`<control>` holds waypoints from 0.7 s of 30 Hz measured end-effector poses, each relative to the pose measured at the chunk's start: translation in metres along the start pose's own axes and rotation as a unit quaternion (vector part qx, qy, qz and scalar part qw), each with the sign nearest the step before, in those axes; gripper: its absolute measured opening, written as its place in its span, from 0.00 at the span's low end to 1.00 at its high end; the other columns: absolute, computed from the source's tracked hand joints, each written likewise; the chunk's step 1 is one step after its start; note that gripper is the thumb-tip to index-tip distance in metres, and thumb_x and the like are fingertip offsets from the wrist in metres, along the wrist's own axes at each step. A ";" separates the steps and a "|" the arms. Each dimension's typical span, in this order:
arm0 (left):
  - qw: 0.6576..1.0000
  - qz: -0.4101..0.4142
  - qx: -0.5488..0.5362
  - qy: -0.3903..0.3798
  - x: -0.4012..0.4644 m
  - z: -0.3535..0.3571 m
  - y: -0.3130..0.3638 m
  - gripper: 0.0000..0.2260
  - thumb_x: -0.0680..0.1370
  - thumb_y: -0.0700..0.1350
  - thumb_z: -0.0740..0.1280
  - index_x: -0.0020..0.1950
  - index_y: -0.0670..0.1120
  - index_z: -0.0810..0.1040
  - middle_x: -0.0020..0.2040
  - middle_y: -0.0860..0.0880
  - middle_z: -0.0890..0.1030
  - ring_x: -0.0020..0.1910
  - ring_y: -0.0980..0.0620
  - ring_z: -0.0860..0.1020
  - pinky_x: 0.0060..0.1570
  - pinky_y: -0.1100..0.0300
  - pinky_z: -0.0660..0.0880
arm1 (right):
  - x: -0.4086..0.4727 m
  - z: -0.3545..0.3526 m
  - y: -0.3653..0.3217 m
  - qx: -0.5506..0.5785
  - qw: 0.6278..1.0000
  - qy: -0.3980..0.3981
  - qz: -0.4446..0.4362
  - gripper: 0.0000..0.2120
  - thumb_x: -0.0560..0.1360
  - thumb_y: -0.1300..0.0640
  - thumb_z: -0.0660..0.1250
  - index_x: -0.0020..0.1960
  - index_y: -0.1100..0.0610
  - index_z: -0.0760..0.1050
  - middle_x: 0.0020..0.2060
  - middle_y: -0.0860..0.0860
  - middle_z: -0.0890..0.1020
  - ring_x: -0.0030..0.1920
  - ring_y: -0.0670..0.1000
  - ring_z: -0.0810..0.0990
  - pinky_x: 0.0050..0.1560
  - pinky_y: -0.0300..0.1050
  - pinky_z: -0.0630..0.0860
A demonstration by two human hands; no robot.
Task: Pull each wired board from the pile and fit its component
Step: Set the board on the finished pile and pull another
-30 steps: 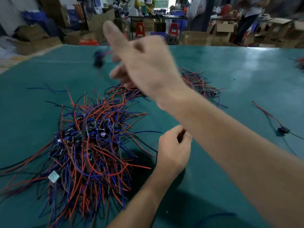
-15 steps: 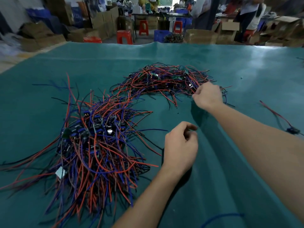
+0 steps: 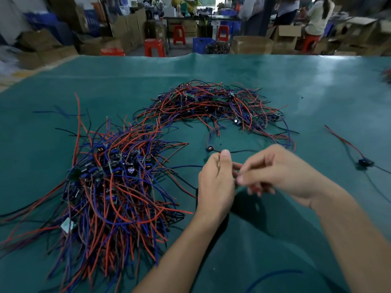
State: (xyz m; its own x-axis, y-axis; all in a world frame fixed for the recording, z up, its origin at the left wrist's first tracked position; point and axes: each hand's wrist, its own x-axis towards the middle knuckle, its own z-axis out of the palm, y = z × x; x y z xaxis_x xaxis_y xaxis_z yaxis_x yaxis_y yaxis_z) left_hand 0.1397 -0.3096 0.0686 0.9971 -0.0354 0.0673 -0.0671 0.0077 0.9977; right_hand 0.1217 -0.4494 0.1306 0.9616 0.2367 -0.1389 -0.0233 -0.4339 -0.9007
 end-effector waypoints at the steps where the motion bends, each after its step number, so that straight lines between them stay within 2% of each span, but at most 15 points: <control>1: 1.000 -0.004 -0.008 -0.003 0.001 0.000 -0.001 0.16 0.79 0.61 0.56 0.43 0.54 0.77 0.41 0.49 0.86 0.37 0.49 0.83 0.44 0.47 0.79 | -0.002 0.004 0.003 -0.003 0.999 -0.035 0.004 0.10 0.66 0.56 0.75 0.39 0.64 0.83 0.28 0.56 0.82 0.25 0.48 0.75 0.24 0.37 0.62; 3: 1.000 -0.005 -0.029 -0.002 0.003 -0.001 -0.002 0.14 0.83 0.56 0.58 0.46 0.51 0.78 0.38 0.47 0.86 0.32 0.51 0.80 0.36 0.53 0.76 | -0.006 0.005 0.007 -0.010 0.996 -0.093 0.011 0.09 0.68 0.54 0.75 0.39 0.61 0.84 0.30 0.57 0.84 0.25 0.49 0.76 0.23 0.37 0.62; 5: 1.000 0.001 -0.024 -0.002 0.004 -0.002 -0.004 0.13 0.86 0.49 0.58 0.47 0.48 0.77 0.36 0.47 0.85 0.29 0.53 0.77 0.33 0.58 0.74 | -0.009 0.003 0.009 -0.019 0.994 -0.108 0.008 0.10 0.71 0.51 0.74 0.39 0.58 0.85 0.32 0.57 0.84 0.24 0.49 0.76 0.21 0.37 0.62; 6: 1.000 0.003 -0.025 -0.006 0.004 -0.002 -0.004 0.12 0.86 0.47 0.58 0.46 0.46 0.76 0.34 0.48 0.84 0.28 0.55 0.76 0.32 0.61 0.73 | -0.009 0.000 0.010 -0.012 0.997 -0.076 0.004 0.11 0.72 0.49 0.74 0.39 0.57 0.85 0.30 0.56 0.84 0.22 0.48 0.75 0.20 0.35 0.61; 8: 0.999 -0.002 -0.036 -0.015 0.004 -0.002 -0.003 0.12 0.86 0.44 0.59 0.45 0.46 0.77 0.32 0.49 0.83 0.27 0.57 0.74 0.29 0.66 0.71 | -0.007 -0.006 0.013 0.055 0.997 0.055 0.001 0.14 0.71 0.46 0.73 0.36 0.57 0.84 0.25 0.54 0.79 0.19 0.47 0.70 0.20 0.32 0.59; 9: 0.999 -0.006 -0.036 -0.020 0.004 -0.002 -0.002 0.12 0.85 0.44 0.59 0.45 0.46 0.78 0.32 0.49 0.83 0.28 0.58 0.74 0.29 0.67 0.70 | -0.006 -0.010 0.014 0.115 0.986 0.124 0.003 0.14 0.71 0.46 0.73 0.36 0.57 0.83 0.25 0.53 0.78 0.19 0.47 0.69 0.20 0.32 0.58; 11: 0.999 -0.009 -0.024 -0.027 0.003 -0.001 -0.001 0.12 0.84 0.43 0.61 0.45 0.46 0.80 0.32 0.49 0.84 0.29 0.59 0.74 0.31 0.68 0.70 | 0.001 -0.011 0.017 0.216 0.951 0.221 0.010 0.12 0.75 0.50 0.72 0.38 0.56 0.83 0.30 0.53 0.80 0.24 0.48 0.72 0.21 0.35 0.61; 13: 0.999 -0.010 -0.016 -0.032 0.002 -0.001 -0.001 0.12 0.83 0.43 0.62 0.45 0.46 0.82 0.33 0.48 0.84 0.31 0.58 0.75 0.33 0.66 0.71 | 0.006 -0.005 0.021 0.164 0.949 0.268 0.014 0.09 0.78 0.54 0.71 0.41 0.55 0.84 0.36 0.52 0.83 0.30 0.48 0.76 0.24 0.39 0.66; 15: 0.999 -0.014 -0.017 -0.033 0.002 -0.001 0.000 0.12 0.83 0.42 0.62 0.45 0.46 0.83 0.34 0.48 0.84 0.31 0.58 0.75 0.33 0.65 0.71 | 0.008 0.003 0.026 0.026 0.964 0.264 -0.013 0.08 0.77 0.54 0.72 0.41 0.54 0.85 0.32 0.49 0.83 0.28 0.44 0.75 0.27 0.36 0.68; 17: 0.999 -0.018 -0.031 -0.016 0.001 0.000 0.000 0.13 0.83 0.43 0.61 0.45 0.46 0.83 0.34 0.49 0.82 0.31 0.56 0.76 0.34 0.61 0.72 | 0.007 0.007 0.025 -0.049 0.974 0.220 -0.021 0.09 0.76 0.55 0.73 0.38 0.55 0.84 0.25 0.48 0.80 0.23 0.44 0.73 0.25 0.35 0.67; 19: 1.000 -0.008 -0.016 0.008 0.003 -0.002 -0.001 0.13 0.84 0.46 0.61 0.45 0.48 0.83 0.33 0.52 0.80 0.32 0.53 0.74 0.36 0.56 0.71 | 0.004 0.005 0.023 -0.025 0.987 0.157 0.000 0.08 0.76 0.55 0.73 0.38 0.55 0.84 0.25 0.51 0.81 0.20 0.47 0.71 0.21 0.36 0.63; 21: 1.000 0.006 -0.004 0.014 0.004 -0.003 -0.002 0.13 0.83 0.46 0.63 0.44 0.47 0.84 0.31 0.53 0.78 0.31 0.55 0.73 0.36 0.59 0.71 | 0.001 0.006 0.020 0.019 0.997 0.077 0.018 0.09 0.77 0.52 0.72 0.41 0.55 0.84 0.26 0.55 0.82 0.18 0.48 0.69 0.20 0.34 0.60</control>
State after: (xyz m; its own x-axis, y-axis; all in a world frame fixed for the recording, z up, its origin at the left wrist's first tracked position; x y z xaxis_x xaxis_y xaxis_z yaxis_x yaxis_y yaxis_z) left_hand 0.1444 -0.3064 0.0668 0.9968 -0.0067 0.0793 -0.0792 0.0156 0.9967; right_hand 0.1204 -0.4530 0.1098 0.9906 0.0836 -0.1084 -0.0655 -0.4060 -0.9115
